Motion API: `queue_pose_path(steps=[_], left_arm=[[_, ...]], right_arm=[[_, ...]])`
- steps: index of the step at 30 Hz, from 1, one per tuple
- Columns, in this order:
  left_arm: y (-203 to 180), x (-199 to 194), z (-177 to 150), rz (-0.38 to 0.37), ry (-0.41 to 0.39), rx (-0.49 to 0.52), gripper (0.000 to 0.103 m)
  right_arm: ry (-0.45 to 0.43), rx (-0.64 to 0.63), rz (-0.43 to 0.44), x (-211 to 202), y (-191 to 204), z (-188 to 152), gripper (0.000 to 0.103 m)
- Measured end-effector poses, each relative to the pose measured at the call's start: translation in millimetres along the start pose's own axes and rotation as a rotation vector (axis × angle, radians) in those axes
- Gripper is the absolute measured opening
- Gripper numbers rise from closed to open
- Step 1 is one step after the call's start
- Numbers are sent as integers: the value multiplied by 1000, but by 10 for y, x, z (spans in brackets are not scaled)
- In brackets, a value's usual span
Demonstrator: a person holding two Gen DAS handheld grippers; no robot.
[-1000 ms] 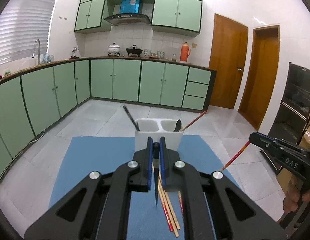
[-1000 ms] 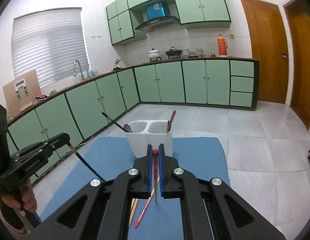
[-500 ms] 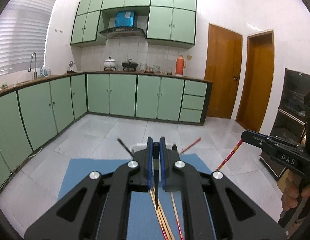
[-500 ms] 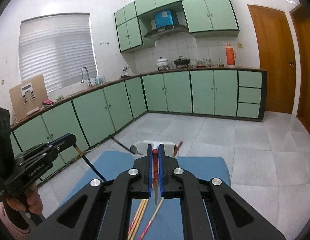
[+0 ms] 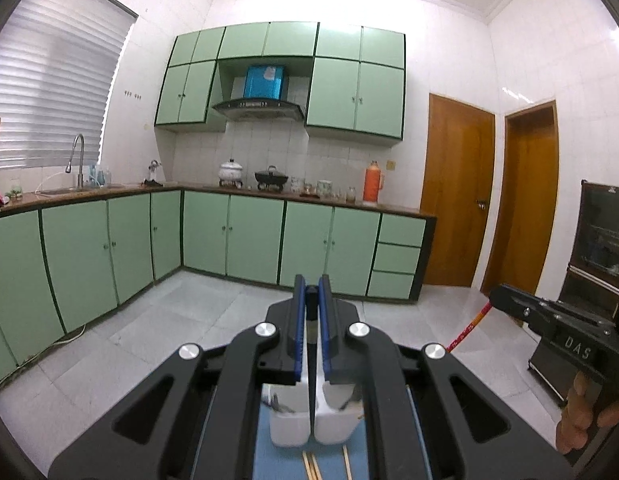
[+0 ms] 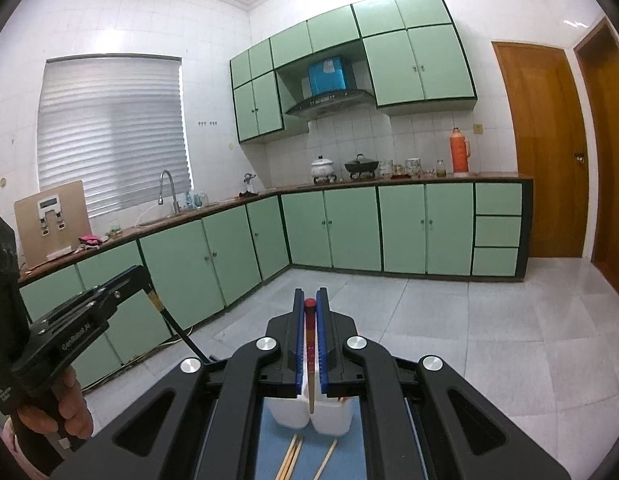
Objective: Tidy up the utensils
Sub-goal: 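Lower both chopsticks into the holder and open both tools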
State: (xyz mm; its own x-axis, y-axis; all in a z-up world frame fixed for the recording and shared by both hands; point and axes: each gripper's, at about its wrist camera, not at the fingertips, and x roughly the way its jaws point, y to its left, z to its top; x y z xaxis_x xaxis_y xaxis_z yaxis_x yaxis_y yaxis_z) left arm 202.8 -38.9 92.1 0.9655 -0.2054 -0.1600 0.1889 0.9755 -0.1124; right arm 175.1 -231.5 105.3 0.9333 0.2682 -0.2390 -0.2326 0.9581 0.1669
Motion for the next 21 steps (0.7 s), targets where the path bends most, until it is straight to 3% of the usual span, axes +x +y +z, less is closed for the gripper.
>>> queue_pose_path(steps=[8, 15, 21], left_arm=[[-82, 429, 86, 14, -30, 29, 6], [-77, 957, -223, 24, 46, 32, 6], [31, 1177, -451, 29, 110, 27, 6]], right_arm=[[9, -21, -31, 415, -51, 73, 6], [64, -16, -45, 902, -148, -173, 6], [111, -6, -28, 1131, -209, -373, 6]])
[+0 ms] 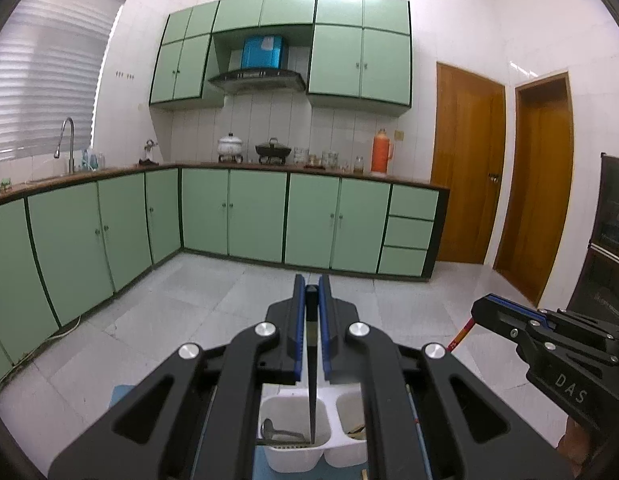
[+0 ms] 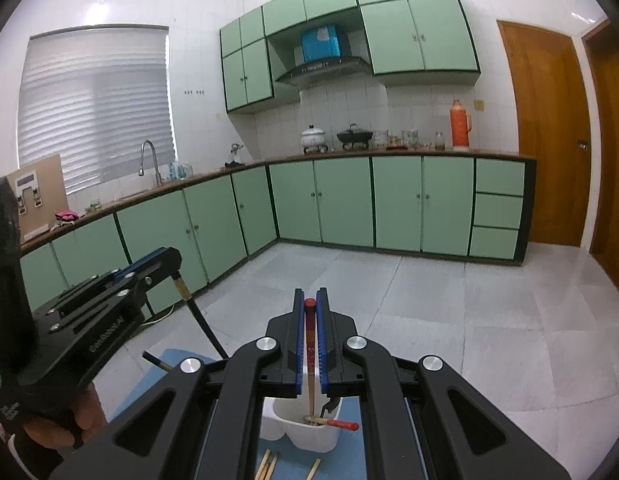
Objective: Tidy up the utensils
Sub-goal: 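Lower both chopsticks into the holder and open both tools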
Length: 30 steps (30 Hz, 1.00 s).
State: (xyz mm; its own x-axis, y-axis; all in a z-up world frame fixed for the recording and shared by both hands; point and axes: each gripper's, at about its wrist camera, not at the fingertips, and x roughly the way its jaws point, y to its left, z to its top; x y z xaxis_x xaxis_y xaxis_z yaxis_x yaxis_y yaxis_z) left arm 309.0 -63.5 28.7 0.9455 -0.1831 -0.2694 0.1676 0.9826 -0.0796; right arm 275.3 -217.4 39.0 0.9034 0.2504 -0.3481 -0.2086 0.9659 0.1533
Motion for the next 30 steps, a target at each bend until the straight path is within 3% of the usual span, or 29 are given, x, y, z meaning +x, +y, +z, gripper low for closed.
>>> queue_pose_path(steps=[16, 18, 20, 22, 24, 30], left_arm=[[162, 160, -398, 16, 120, -4, 8], [169, 144, -402, 15, 118, -5, 15], [192, 73, -391, 21, 101, -10, 34], [205, 21, -360, 22, 87, -13, 35], [220, -38, -319, 20, 72, -22, 41], [215, -408, -243, 21, -13, -28, 68]], right_arm=[[107, -23, 19, 241, 41, -372, 7], [107, -17, 23, 207, 39, -386, 13], [93, -13, 16, 151, 29, -376, 19], [79, -9, 3, 97, 4, -350, 23], [57, -2, -9, 10, -23, -317, 34], [-28, 14, -62, -358, -70, -341, 63]])
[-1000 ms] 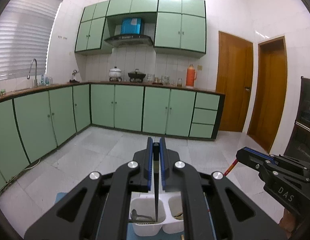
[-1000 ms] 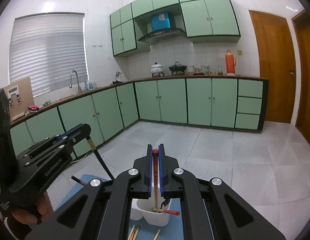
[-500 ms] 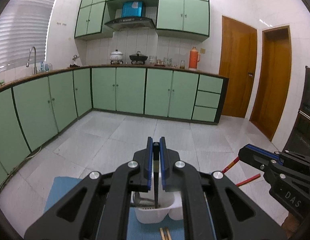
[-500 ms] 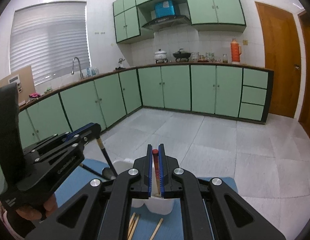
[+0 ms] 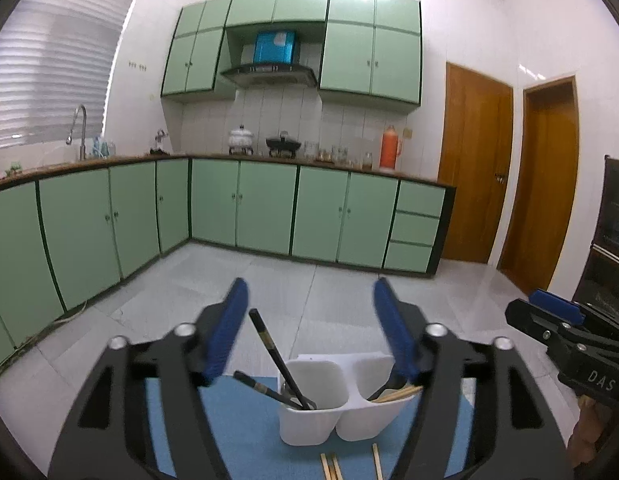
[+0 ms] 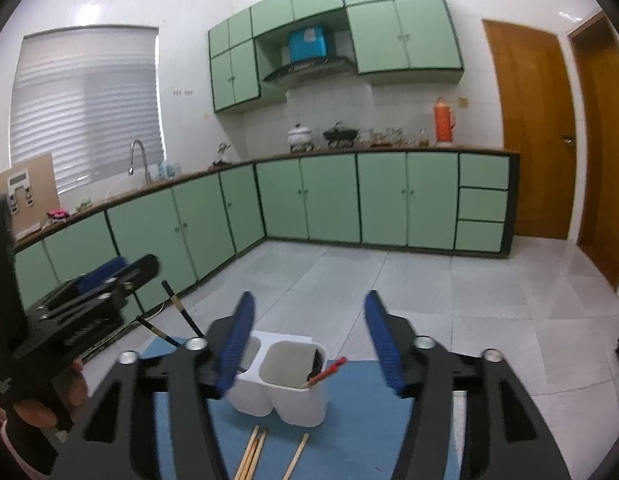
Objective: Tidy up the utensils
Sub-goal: 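Lower both chopsticks into the holder and open both tools, then move both tools back toward the remaining chopsticks on the mat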
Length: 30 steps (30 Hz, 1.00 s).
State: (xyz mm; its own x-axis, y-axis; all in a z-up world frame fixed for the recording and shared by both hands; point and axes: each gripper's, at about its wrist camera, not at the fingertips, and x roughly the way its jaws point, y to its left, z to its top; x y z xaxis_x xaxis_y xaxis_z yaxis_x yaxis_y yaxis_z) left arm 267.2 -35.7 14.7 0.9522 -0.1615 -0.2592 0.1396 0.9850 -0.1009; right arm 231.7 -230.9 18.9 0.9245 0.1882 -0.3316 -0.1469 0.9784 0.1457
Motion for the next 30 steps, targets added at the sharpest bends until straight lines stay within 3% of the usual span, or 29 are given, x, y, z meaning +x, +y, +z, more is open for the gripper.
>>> queue_pose_path(steps=[2, 5, 9, 16, 30], left_arm=[[-13, -150, -12, 1, -23, 2, 76], [-32, -376, -66, 10, -61, 3, 88], [-50, -613, -201, 4, -57, -7, 91], [-1, -909, -668, 16, 40, -1, 95], [187, -1078, -1607, 57, 290, 14, 96]], right_arm=[[-17, 3, -10, -120, -15, -46, 67], [-47, 10, -34, -322, -22, -156, 83], [-64, 23, -62, -552, -22, -359, 97], [8, 48, -113, -752, -63, -820, 97], [192, 96, -118, -816, 5, -1653, 97]])
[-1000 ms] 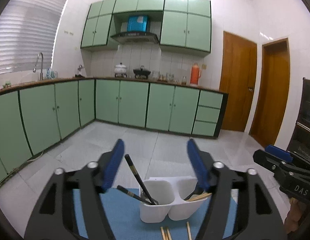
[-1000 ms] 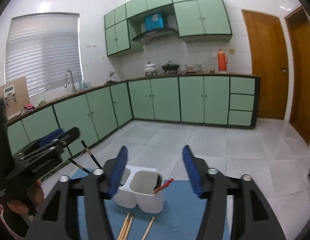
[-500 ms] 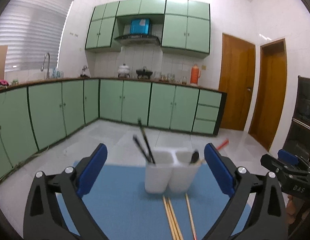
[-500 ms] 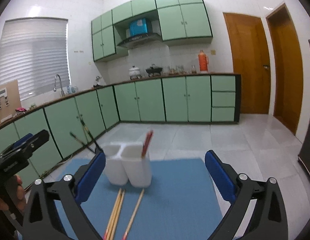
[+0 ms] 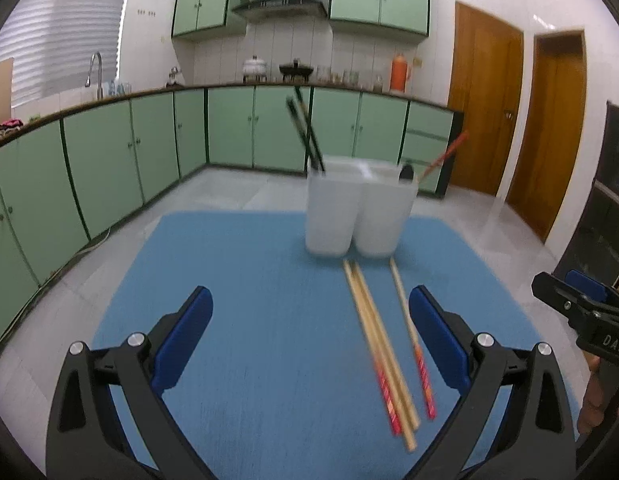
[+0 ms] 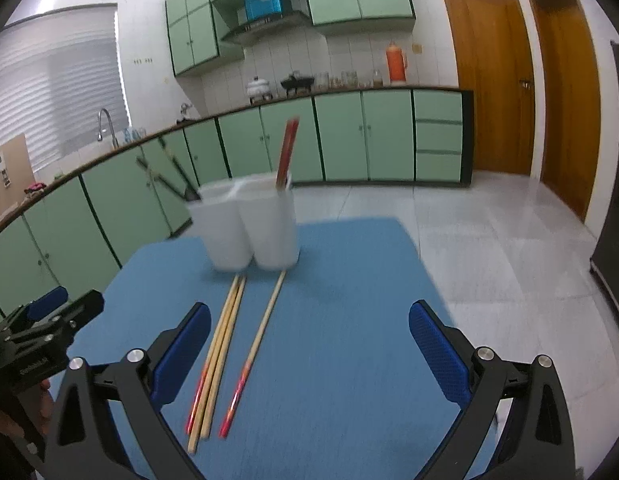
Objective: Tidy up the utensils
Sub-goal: 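Move both tools back toward the remaining chopsticks on the mat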
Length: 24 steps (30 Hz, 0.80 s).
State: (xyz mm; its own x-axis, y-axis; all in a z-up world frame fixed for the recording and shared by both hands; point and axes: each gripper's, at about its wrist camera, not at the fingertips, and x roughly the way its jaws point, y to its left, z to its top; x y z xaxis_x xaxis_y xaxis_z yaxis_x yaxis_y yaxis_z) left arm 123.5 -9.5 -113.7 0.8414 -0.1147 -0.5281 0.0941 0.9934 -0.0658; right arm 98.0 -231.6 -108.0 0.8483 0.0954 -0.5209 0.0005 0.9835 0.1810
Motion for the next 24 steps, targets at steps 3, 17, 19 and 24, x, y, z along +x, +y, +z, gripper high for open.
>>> queue_pose_path(steps=[3, 17, 19, 24], left_arm=[[71, 31, -152, 11, 43, 3, 96], [249, 76, -558, 32, 160, -36, 96], [270, 87, -577, 35, 167, -38, 96], [303, 116, -607, 34, 182, -50, 96]], right_arm=[[64, -14, 7, 57, 78, -246, 97], [235, -90, 70, 223, 454, -848, 51], [244, -96, 70, 238, 483, -879, 45], [271, -100, 67, 302, 531, -914, 36]])
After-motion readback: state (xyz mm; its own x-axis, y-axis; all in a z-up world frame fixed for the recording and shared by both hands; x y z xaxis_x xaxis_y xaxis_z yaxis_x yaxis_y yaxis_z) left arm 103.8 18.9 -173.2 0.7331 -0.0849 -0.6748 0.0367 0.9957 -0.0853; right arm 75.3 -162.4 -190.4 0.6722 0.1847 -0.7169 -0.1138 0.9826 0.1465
